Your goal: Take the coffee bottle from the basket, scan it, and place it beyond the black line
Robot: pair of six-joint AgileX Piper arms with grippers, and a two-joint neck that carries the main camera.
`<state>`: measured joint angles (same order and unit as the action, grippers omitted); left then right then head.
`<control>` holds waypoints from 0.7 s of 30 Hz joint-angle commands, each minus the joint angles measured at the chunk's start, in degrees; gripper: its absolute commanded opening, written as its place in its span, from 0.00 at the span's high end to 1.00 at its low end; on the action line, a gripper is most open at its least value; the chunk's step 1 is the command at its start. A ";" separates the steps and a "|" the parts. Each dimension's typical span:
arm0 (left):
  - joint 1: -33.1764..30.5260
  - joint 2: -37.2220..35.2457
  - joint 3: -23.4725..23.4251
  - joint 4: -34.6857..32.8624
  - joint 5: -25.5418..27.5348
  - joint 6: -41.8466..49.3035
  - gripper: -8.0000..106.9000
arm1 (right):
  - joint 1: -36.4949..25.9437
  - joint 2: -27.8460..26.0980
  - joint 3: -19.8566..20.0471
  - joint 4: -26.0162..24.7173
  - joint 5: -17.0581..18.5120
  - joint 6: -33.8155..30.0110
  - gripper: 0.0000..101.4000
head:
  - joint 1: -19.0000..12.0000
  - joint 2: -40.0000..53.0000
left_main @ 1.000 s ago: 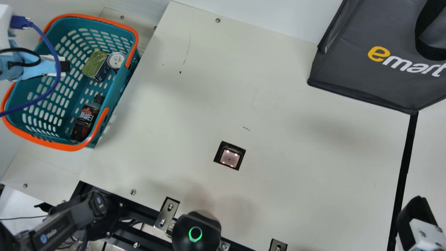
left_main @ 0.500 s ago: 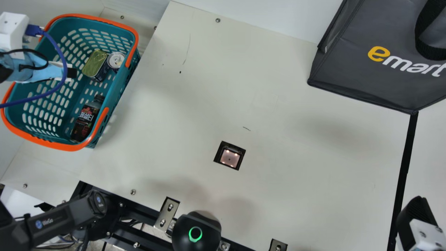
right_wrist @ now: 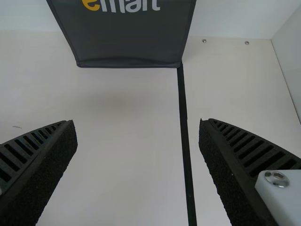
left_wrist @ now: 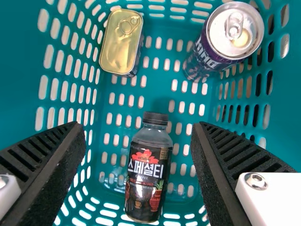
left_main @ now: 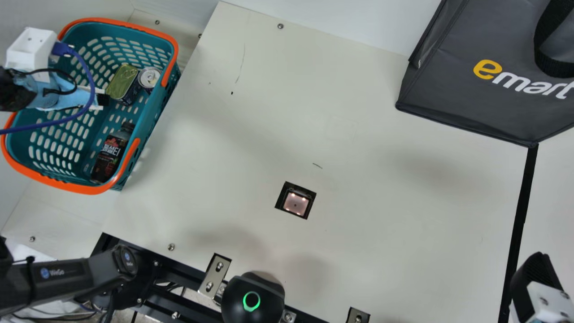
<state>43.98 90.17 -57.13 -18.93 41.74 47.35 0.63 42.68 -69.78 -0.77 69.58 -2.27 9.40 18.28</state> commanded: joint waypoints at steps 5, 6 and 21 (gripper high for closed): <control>0.01 2.79 1.80 -1.78 -3.32 3.77 0.15 | 0.00 0.00 0.00 0.00 0.00 0.00 0.10 | -1.48 0.14; 0.03 3.35 2.06 -2.15 -3.90 4.46 0.15 | 0.00 0.00 0.00 0.00 0.00 0.00 0.10 | -1.48 0.14; -0.52 11.99 4.95 -8.77 -12.80 15.15 0.15 | 0.00 0.00 0.00 0.00 0.00 0.00 0.10 | -1.48 0.14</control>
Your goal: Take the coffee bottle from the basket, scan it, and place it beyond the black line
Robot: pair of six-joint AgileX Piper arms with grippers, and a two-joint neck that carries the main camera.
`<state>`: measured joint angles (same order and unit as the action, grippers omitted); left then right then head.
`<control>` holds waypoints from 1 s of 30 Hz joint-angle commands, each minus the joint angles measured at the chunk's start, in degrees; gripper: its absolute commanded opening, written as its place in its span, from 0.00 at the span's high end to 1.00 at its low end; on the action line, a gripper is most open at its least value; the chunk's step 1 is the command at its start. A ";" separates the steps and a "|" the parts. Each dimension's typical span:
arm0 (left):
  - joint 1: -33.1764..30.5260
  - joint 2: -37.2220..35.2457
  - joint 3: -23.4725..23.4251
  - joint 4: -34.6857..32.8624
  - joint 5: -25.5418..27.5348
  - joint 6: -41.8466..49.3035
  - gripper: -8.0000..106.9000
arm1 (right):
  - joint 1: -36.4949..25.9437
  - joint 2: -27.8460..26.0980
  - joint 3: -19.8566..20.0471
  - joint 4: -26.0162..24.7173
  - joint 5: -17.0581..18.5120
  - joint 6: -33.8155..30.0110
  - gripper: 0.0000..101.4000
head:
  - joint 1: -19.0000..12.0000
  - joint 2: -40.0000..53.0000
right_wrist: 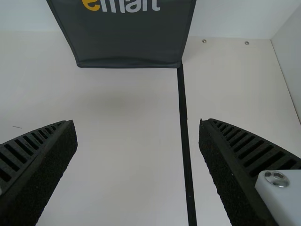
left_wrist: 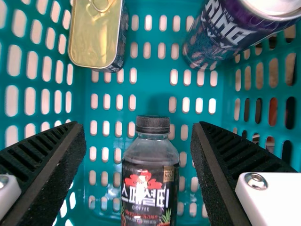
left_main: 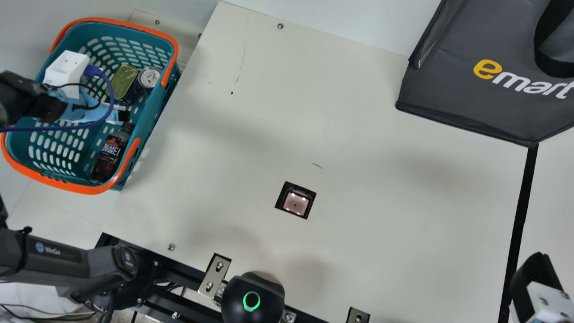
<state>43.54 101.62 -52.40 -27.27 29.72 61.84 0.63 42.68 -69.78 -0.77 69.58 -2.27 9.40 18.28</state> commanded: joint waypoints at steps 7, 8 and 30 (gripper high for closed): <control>-0.24 4.38 1.41 -2.45 -4.81 3.37 0.15 | 0.00 0.00 0.00 0.00 0.00 0.00 0.10 | -1.48 0.14; -0.29 4.96 1.54 -2.78 -5.40 3.76 0.15 | 0.00 0.00 0.00 0.00 0.00 0.00 0.10 | -1.48 0.14; -1.21 16.04 -0.03 -11.06 -13.38 11.51 0.15 | 0.00 0.00 0.00 0.00 0.05 0.00 0.10 | -1.48 0.14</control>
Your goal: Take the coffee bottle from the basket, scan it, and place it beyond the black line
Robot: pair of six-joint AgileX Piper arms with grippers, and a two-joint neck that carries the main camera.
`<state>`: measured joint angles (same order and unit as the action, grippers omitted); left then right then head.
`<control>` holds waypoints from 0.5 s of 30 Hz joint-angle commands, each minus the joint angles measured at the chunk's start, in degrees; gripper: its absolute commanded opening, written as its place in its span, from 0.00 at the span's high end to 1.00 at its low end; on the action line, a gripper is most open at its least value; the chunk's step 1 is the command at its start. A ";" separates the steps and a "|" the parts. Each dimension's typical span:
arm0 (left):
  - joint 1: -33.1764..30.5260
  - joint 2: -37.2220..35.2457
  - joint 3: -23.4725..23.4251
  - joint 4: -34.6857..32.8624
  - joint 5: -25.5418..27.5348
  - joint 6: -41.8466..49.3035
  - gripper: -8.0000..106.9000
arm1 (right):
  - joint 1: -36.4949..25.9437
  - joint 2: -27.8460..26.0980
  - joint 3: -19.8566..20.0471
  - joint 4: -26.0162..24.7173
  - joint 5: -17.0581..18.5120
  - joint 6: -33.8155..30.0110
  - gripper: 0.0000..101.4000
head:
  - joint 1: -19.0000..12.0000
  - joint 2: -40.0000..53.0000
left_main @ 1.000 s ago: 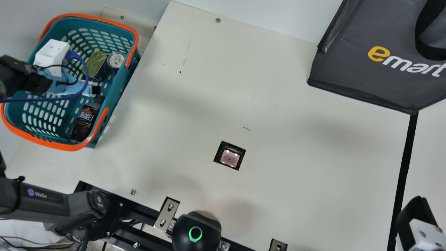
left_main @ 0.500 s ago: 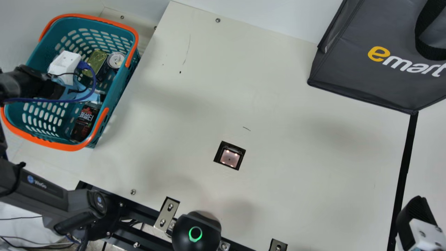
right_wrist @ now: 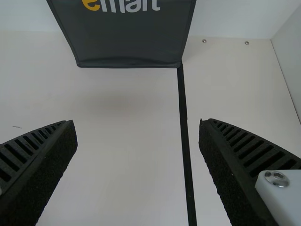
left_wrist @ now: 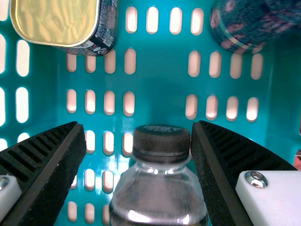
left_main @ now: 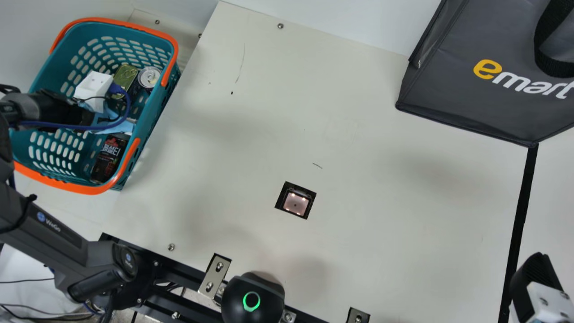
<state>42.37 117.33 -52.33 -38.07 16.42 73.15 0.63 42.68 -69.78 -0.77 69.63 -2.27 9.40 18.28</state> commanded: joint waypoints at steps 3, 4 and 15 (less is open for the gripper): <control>-0.18 1.22 -0.41 -0.94 -0.51 0.92 0.15 | 0.00 0.00 0.00 0.00 0.00 0.00 0.10 | -1.48 0.14; -0.26 1.49 -0.50 -1.23 -0.65 1.20 0.15 | 0.00 0.00 0.00 0.00 0.00 0.00 0.10 | -1.48 0.14; -1.24 3.48 -1.15 -3.45 -1.84 2.90 0.15 | 0.00 0.00 0.00 0.00 0.00 0.00 0.10 | -1.48 0.14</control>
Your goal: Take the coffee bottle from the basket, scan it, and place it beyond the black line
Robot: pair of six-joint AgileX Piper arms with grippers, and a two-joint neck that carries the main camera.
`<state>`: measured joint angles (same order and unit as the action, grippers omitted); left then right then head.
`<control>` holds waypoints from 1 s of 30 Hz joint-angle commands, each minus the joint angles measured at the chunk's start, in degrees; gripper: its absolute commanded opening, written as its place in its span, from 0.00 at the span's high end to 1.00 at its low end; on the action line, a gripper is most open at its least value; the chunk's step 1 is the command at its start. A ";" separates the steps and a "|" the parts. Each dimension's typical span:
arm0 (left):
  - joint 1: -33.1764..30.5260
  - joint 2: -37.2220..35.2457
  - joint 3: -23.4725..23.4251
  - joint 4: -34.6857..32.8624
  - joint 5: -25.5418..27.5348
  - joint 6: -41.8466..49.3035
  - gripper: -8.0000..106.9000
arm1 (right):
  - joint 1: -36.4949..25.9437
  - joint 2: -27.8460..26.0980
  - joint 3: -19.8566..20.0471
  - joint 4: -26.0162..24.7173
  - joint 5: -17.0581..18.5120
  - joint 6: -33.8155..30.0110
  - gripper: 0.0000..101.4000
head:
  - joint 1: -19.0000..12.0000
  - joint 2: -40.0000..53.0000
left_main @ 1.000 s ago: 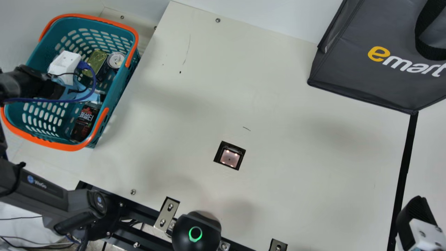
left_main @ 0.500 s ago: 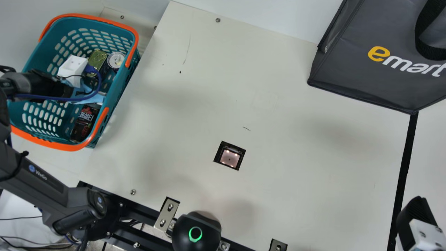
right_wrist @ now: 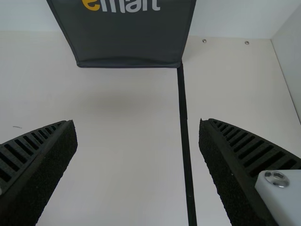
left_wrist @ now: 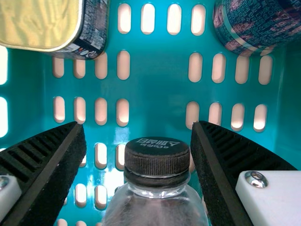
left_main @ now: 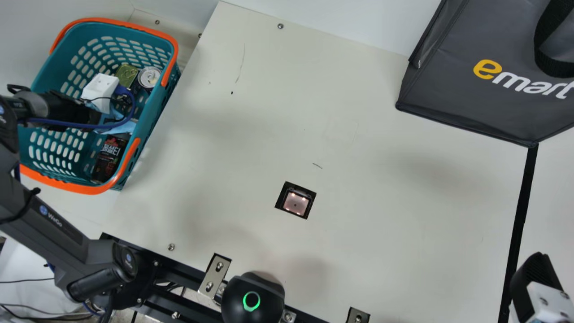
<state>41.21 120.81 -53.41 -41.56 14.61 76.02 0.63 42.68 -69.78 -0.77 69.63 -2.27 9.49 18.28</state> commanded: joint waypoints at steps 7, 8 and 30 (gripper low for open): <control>-0.65 0.22 0.17 0.06 -0.54 -0.39 0.25 | 0.00 0.00 0.00 0.00 0.00 0.00 0.10 | -1.57 0.14; -0.73 0.22 0.21 0.21 -0.61 -0.60 0.24 | 0.00 0.00 0.00 0.00 0.00 0.00 0.10 | -1.57 0.14; -1.91 -2.42 0.95 7.55 -0.73 -9.16 0.84 | 0.00 0.00 0.00 0.00 0.11 0.00 0.10 | -1.57 0.14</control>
<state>39.20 118.61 -52.49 -34.33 13.81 67.11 0.63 42.68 -69.78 -0.77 69.74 -2.27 9.40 18.28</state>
